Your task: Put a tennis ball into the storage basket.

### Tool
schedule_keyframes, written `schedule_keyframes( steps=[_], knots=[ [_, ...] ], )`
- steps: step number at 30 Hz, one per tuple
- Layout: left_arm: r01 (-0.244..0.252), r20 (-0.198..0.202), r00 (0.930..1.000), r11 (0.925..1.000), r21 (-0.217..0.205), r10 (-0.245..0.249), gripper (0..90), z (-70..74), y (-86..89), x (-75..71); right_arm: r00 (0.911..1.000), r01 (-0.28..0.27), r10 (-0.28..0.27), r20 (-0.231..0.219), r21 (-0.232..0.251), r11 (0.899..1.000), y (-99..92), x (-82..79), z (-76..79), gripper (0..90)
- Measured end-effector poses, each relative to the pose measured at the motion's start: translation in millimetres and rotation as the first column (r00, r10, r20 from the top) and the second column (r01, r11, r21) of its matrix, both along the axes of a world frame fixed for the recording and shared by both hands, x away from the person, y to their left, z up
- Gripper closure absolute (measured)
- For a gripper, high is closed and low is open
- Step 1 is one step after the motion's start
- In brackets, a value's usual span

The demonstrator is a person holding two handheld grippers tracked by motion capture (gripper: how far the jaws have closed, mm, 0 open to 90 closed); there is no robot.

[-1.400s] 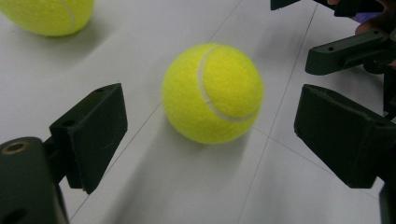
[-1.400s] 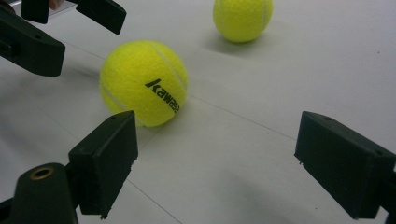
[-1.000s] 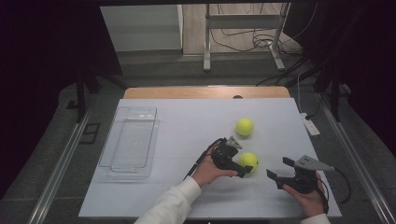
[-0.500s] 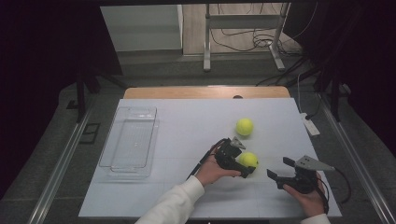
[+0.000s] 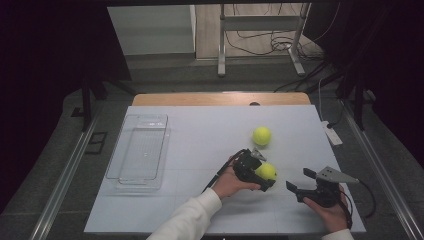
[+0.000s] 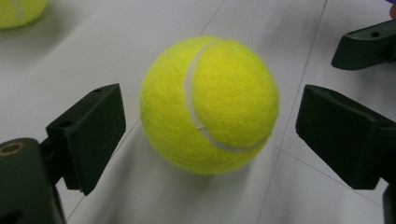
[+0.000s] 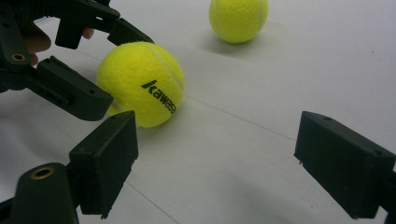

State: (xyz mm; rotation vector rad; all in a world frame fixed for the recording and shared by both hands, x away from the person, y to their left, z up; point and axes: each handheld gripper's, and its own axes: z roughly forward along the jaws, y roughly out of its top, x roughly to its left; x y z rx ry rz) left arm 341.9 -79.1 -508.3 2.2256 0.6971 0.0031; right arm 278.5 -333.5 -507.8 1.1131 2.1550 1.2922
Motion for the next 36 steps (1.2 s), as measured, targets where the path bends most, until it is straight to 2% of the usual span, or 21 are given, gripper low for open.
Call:
schedule_keyframes(
  steps=[13,17,21,24,36],
  knots=[
    [0.010,0.000,1.0000,0.9999,0.013,-0.010,11.0,-4.0,-5.1,1.8,1.0000,0.001,-0.001,-0.001,0.000,1.000,-0.4,-0.1,0.0,14.0],
    [-0.001,-0.005,1.0000,0.9998,0.019,0.001,12.8,-5.1,-7.3,1.7,1.0000,0.002,-0.002,-0.001,0.001,1.000,-0.7,-0.1,0.1,14.1],
    [-0.006,0.010,0.9999,0.9995,0.032,0.005,19.2,-4.9,-7.9,1.2,1.0000,0.002,-0.002,-0.001,0.000,1.000,-0.7,0.0,0.0,14.1],
    [-0.006,0.004,1.0000,0.9995,0.031,0.006,24.4,-5.0,-7.7,1.5,1.0000,0.003,-0.003,0.000,0.001,1.000,-0.8,0.0,0.0,14.1],
    [-0.007,0.028,0.9996,0.9990,0.045,0.006,26.3,-0.1,-2.6,2.3,1.0000,0.006,-0.006,0.003,0.003,1.000,-1.6,0.0,-0.2,14.2]
  ],
)
